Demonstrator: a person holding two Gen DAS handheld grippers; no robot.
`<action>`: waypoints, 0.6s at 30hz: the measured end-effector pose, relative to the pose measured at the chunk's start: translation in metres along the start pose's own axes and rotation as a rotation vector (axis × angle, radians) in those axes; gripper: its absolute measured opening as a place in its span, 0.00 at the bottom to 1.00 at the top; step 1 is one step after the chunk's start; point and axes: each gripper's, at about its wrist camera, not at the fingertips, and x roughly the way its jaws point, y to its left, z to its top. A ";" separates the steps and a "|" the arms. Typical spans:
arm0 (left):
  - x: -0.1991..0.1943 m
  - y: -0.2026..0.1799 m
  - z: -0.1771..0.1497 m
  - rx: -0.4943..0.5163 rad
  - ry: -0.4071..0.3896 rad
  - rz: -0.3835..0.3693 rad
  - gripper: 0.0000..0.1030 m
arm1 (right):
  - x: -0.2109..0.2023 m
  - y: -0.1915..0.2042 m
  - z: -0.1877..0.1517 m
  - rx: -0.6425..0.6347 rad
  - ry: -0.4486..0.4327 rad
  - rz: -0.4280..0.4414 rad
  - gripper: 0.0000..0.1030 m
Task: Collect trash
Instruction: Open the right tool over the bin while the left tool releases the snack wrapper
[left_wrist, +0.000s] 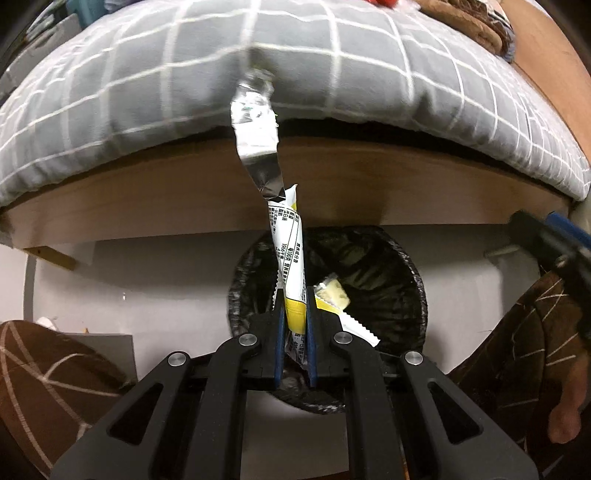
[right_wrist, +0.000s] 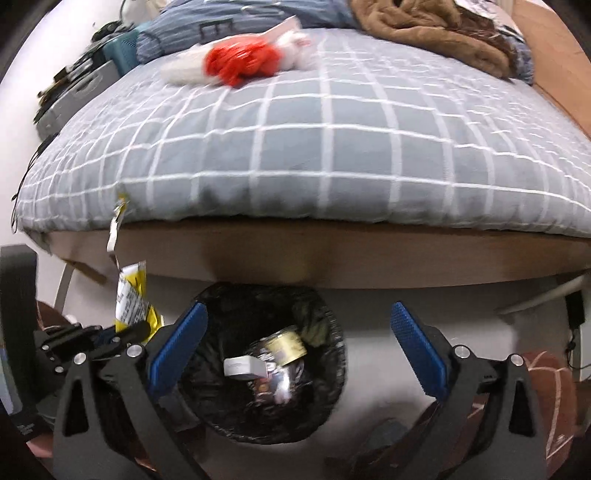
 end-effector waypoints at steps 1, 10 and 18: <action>0.003 -0.005 0.001 0.010 0.003 -0.002 0.08 | -0.001 -0.008 0.001 0.006 -0.007 -0.019 0.93; 0.020 -0.033 0.007 0.041 0.036 -0.042 0.08 | 0.016 -0.056 0.002 0.125 0.024 -0.042 0.93; 0.025 -0.046 0.007 0.077 0.039 -0.054 0.08 | 0.020 -0.061 0.002 0.156 0.027 -0.042 0.93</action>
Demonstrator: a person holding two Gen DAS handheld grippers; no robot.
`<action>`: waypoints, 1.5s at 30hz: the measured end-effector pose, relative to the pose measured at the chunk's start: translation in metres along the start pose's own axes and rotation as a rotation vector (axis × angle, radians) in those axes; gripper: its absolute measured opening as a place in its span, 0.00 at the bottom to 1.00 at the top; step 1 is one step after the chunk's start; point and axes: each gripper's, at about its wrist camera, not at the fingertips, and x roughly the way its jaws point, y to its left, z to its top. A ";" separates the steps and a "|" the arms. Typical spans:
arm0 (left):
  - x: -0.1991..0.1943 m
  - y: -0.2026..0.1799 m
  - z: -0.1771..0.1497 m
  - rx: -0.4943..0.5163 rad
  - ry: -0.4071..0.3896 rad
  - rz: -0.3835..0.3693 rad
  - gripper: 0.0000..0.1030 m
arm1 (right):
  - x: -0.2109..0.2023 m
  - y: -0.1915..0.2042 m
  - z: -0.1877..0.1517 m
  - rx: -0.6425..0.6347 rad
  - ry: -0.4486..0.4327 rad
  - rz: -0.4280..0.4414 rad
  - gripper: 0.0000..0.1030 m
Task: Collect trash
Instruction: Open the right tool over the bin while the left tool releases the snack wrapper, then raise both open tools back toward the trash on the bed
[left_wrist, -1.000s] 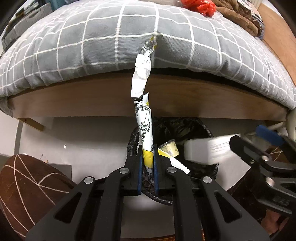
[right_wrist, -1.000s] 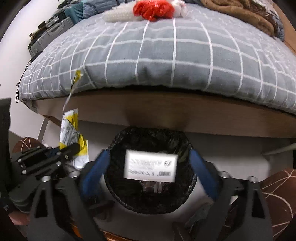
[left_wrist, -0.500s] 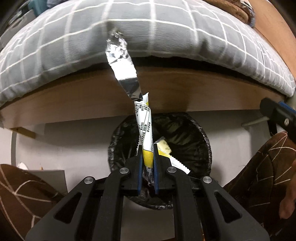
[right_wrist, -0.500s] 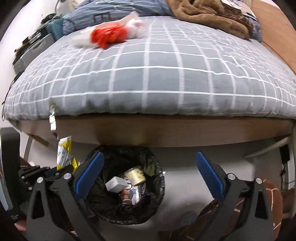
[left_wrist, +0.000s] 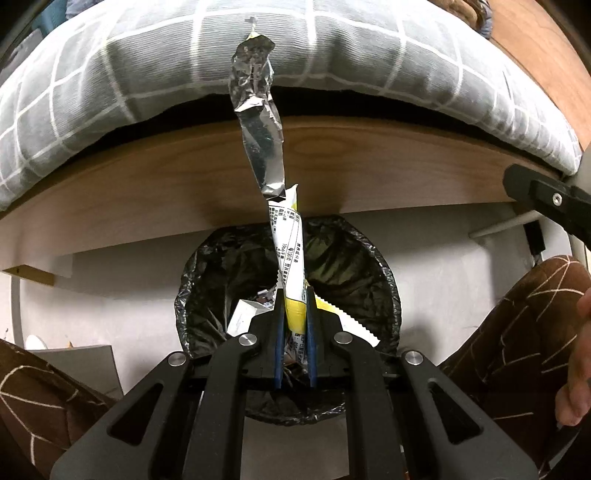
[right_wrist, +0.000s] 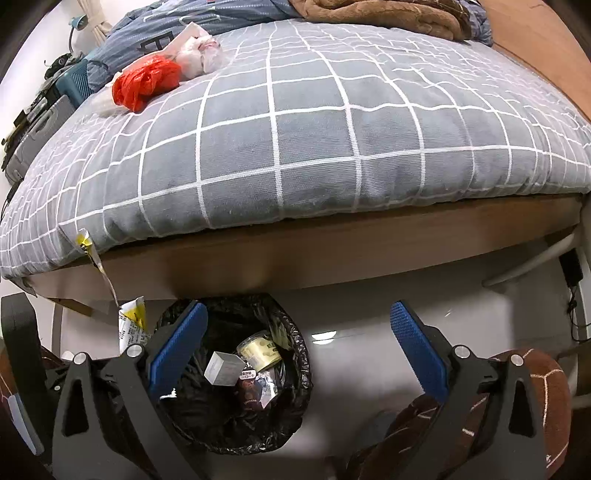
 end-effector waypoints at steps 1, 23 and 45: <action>0.001 -0.001 0.000 0.003 0.002 -0.001 0.09 | 0.000 0.002 0.000 -0.005 0.000 -0.001 0.93; -0.018 0.007 0.000 -0.004 -0.074 0.076 0.63 | 0.002 0.010 0.000 -0.027 -0.014 0.022 0.93; -0.087 0.045 0.010 -0.066 -0.232 0.126 0.95 | -0.050 0.034 0.014 -0.114 -0.162 0.025 0.93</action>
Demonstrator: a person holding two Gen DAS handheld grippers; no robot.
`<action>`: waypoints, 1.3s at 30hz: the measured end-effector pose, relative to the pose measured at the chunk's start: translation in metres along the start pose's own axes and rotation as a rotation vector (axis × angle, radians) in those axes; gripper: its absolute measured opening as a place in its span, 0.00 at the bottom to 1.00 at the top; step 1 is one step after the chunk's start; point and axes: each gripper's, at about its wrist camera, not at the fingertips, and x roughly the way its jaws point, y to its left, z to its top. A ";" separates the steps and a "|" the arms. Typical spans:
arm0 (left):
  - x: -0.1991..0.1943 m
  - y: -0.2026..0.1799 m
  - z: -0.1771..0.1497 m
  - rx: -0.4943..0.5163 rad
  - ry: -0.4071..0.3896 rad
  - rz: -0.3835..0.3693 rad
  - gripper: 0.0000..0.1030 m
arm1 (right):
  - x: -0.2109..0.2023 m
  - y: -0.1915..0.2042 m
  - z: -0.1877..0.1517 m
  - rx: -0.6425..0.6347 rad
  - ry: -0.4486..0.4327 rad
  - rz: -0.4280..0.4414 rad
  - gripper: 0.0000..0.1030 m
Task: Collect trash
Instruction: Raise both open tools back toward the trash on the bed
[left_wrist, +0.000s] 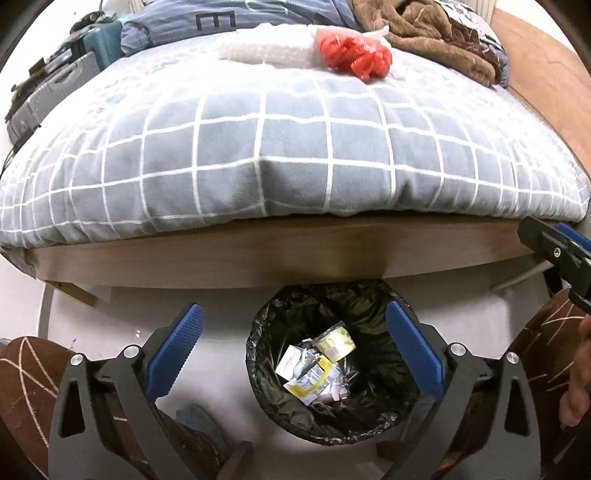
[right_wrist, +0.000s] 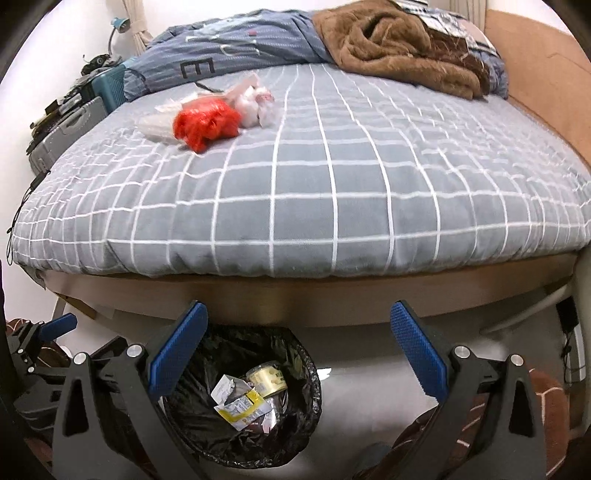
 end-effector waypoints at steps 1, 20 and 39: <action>-0.004 0.001 0.001 0.000 -0.006 0.001 0.95 | -0.004 0.000 0.001 -0.001 -0.006 0.004 0.93; -0.068 0.023 0.035 -0.069 -0.095 -0.004 0.95 | -0.056 0.019 0.037 -0.077 -0.098 0.032 0.93; -0.091 0.039 0.103 -0.091 -0.147 0.030 0.95 | -0.061 0.024 0.098 -0.116 -0.108 0.064 0.93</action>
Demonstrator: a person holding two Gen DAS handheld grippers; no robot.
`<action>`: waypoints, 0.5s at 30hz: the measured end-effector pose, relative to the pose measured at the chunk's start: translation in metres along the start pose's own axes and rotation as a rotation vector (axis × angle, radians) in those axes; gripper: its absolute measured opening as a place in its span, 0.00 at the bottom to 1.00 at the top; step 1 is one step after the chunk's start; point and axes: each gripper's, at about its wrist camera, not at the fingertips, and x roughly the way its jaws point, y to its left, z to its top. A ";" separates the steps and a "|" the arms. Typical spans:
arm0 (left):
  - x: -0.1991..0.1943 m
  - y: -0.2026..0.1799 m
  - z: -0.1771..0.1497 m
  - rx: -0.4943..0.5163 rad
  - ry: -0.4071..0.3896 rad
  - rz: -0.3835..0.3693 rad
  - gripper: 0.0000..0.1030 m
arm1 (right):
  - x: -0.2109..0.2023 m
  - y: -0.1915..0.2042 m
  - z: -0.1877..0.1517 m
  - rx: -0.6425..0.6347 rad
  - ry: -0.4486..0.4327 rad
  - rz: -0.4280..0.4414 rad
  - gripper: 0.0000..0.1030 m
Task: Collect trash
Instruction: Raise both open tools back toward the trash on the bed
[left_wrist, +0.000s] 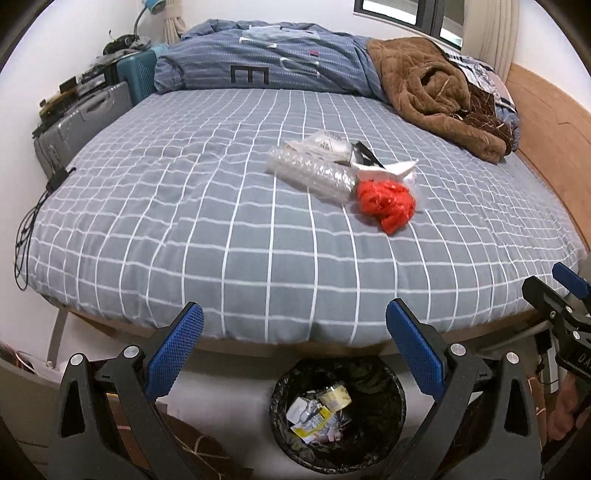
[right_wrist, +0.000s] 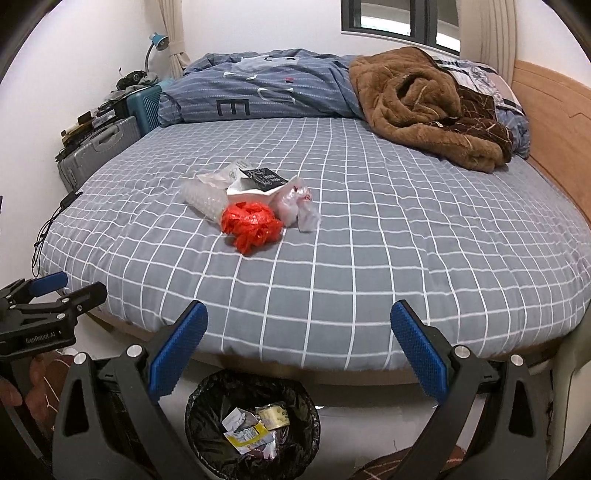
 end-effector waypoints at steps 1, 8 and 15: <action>0.003 0.000 0.006 -0.001 0.002 -0.002 0.95 | 0.002 0.000 0.002 -0.003 0.001 0.001 0.93; 0.024 0.003 0.035 -0.003 0.016 0.002 0.95 | 0.028 0.004 0.025 -0.021 0.019 0.017 0.93; 0.055 -0.001 0.063 0.015 0.039 0.010 0.95 | 0.061 0.013 0.042 -0.042 0.047 0.040 0.93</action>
